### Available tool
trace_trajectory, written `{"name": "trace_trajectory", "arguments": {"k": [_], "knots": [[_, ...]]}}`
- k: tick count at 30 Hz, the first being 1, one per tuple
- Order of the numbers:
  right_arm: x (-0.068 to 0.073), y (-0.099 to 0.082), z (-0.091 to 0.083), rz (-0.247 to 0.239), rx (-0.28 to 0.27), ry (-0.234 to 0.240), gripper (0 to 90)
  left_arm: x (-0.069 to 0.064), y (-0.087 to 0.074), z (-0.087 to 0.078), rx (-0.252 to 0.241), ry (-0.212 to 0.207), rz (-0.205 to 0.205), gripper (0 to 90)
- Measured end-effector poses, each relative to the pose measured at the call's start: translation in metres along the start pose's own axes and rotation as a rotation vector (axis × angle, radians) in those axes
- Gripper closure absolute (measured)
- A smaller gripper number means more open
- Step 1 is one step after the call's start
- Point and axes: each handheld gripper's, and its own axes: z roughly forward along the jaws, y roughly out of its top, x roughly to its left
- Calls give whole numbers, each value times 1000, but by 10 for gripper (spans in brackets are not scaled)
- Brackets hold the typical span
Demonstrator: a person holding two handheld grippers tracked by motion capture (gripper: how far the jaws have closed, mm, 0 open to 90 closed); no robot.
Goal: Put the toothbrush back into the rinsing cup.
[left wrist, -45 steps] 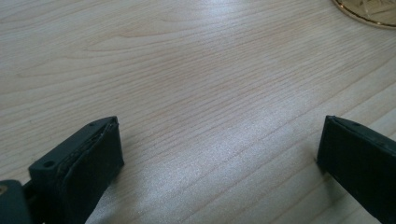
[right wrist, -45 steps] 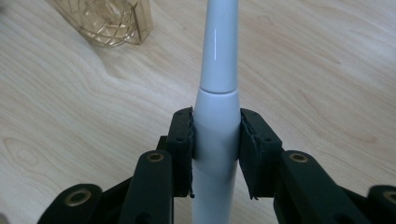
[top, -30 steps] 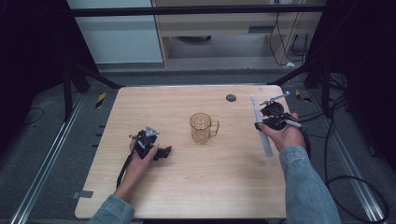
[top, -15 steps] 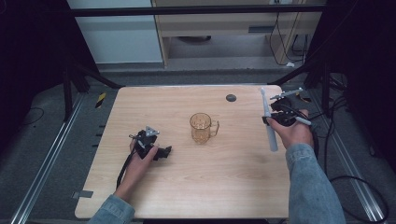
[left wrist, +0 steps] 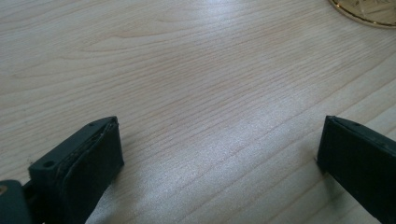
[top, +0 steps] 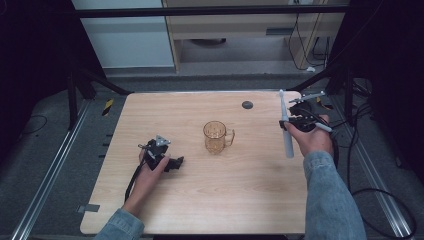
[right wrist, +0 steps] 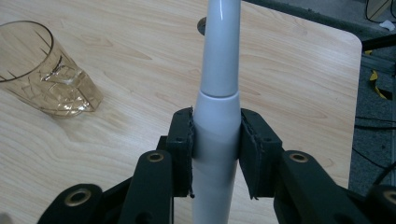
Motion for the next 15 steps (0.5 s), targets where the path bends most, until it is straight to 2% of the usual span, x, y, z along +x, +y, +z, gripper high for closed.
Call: {"name": "trace_trajectory", "arguments": {"k": [15], "knots": [[5, 6, 8, 11, -46, 6, 673, 0, 0, 0, 0, -2, 1, 0]]}}
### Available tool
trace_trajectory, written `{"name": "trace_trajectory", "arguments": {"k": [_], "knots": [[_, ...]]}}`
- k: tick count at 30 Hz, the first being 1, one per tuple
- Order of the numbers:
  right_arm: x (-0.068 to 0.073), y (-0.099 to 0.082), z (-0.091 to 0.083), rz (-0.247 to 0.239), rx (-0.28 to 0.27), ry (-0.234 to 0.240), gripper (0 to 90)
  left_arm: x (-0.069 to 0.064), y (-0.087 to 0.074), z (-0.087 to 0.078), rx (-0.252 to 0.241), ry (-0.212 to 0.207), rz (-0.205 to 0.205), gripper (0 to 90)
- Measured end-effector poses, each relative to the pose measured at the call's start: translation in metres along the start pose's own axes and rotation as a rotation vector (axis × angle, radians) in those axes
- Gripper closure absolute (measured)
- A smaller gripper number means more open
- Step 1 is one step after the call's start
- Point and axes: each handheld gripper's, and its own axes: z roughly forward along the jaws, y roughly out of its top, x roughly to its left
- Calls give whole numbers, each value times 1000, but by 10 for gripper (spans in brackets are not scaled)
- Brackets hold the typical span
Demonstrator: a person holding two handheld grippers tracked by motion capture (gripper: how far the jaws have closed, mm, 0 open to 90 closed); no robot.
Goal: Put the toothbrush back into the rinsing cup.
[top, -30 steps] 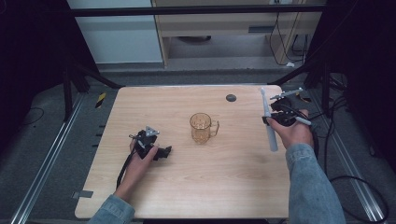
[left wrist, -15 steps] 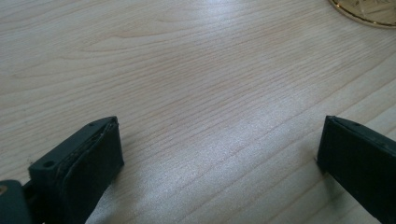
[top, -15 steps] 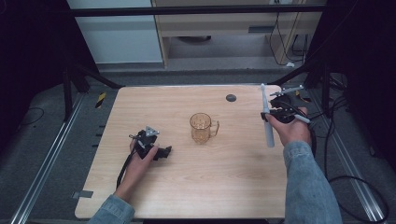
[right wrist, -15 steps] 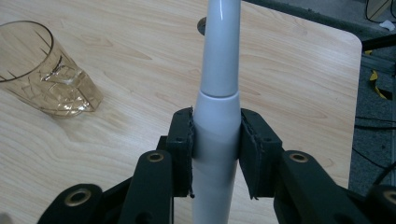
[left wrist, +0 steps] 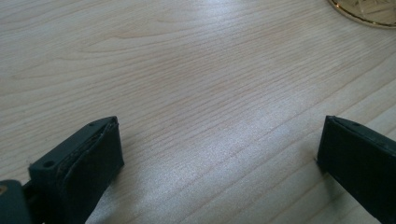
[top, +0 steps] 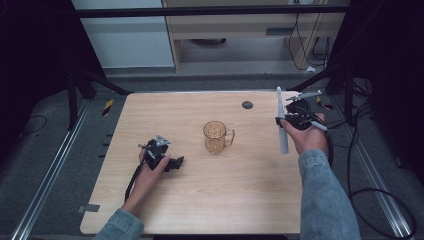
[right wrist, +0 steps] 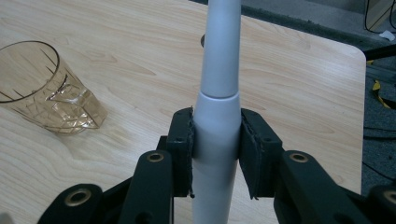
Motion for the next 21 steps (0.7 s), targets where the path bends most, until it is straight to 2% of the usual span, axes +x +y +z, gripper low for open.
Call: {"name": "trace_trajectory", "arguments": {"k": [8, 21], "knots": [[3, 2, 2, 1, -14, 0, 672, 0, 0, 0, 1, 0, 0, 0], [11, 9, 1, 20, -84, 5, 672, 0, 0, 0, 0, 0, 0, 0]]}}
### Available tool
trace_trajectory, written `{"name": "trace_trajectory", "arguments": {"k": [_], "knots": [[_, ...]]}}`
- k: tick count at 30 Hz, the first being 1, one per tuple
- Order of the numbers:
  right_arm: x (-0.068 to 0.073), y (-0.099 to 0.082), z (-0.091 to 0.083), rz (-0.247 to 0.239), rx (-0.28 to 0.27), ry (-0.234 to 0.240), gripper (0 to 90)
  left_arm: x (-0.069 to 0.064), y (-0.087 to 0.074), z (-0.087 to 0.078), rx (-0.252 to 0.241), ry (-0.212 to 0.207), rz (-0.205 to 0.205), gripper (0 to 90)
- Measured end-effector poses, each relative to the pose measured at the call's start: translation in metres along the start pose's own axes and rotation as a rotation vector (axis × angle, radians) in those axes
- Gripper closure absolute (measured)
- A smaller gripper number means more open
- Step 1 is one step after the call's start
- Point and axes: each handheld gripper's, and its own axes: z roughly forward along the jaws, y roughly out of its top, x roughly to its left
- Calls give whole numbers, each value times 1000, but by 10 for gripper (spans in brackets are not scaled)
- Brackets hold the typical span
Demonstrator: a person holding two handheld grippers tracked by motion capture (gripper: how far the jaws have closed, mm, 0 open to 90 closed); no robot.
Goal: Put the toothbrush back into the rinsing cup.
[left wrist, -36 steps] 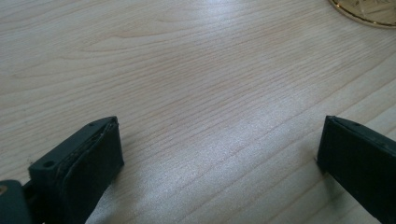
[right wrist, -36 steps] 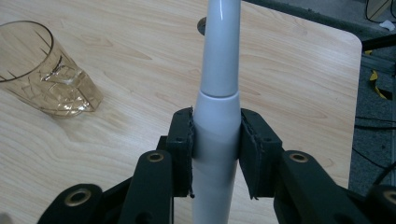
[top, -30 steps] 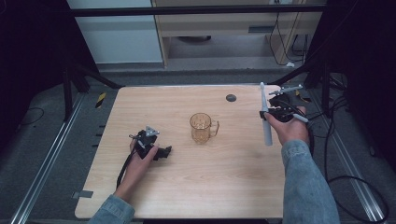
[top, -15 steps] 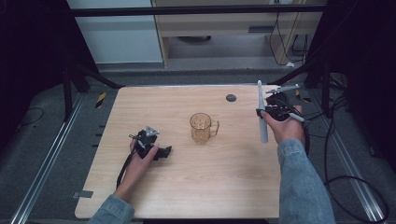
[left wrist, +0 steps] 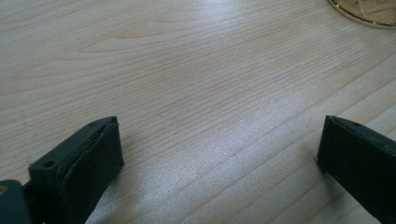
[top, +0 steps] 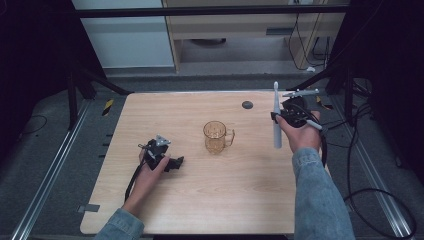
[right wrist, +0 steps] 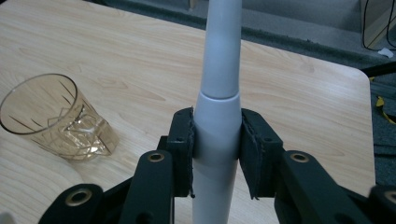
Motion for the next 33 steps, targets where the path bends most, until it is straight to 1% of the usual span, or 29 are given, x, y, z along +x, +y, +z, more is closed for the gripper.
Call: {"name": "trace_trajectory", "arguments": {"k": [7, 10, 15, 21, 26, 29, 33], "knots": [[10, 8, 0, 21, -59, 8, 672, 0, 0, 0, 0, -1, 0, 0], [17, 12, 1, 29, -85, 13, 672, 0, 0, 0, 0, 0, 0, 0], [28, 18, 2, 19, -113, 21, 672, 0, 0, 0, 0, 0, 0, 0], [45, 27, 3, -8, -153, 31, 672, 0, 0, 0, 1, -2, 2, 0], [62, 31, 3, -28, -180, 53, 671, 0, 0, 0, 1, -2, 1, 0], [71, 36, 1, -34, -208, 68, 672, 0, 0, 0, 1, -2, 1, 0], [82, 44, 1, -53, -215, 81, 672, 0, 0, 0, 2, -2, 2, 0]]}}
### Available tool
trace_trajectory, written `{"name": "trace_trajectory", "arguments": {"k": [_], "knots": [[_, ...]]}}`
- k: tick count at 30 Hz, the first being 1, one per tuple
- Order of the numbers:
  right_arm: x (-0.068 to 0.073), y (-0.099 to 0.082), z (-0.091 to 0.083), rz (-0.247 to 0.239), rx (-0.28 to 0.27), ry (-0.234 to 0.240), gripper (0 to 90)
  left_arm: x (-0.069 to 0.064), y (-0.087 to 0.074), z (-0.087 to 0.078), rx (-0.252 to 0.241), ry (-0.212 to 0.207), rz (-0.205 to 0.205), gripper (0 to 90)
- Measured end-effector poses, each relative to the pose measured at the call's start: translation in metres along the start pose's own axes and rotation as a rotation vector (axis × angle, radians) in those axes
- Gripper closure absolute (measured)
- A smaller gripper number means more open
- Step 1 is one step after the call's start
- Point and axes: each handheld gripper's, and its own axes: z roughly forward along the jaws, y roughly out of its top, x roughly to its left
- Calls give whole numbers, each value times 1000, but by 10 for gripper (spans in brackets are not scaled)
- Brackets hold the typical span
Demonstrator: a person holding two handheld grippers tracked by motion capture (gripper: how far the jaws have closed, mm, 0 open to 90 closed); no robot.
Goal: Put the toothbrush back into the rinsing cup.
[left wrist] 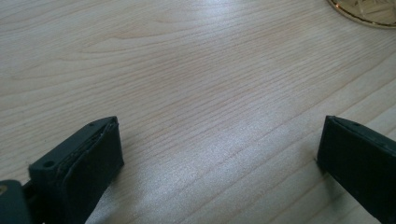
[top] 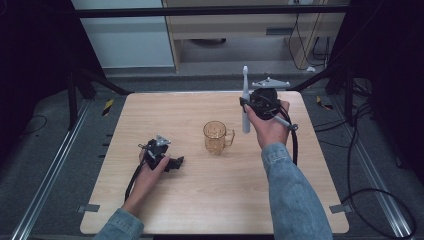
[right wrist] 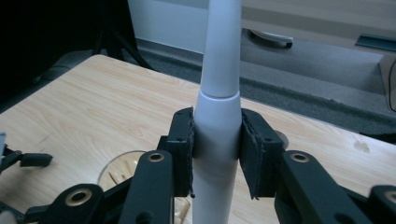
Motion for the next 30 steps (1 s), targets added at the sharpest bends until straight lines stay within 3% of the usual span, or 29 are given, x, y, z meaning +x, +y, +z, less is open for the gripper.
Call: {"name": "trace_trajectory", "arguments": {"k": [15, 30], "knots": [[24, 24, 3, -58, -53, 31, 672, 0, 0, 0, 0, 0, 0, 0], [43, 33, 11, -88, -84, 56, 671, 0, 0, 0, -2, 0, -2, 0]]}}
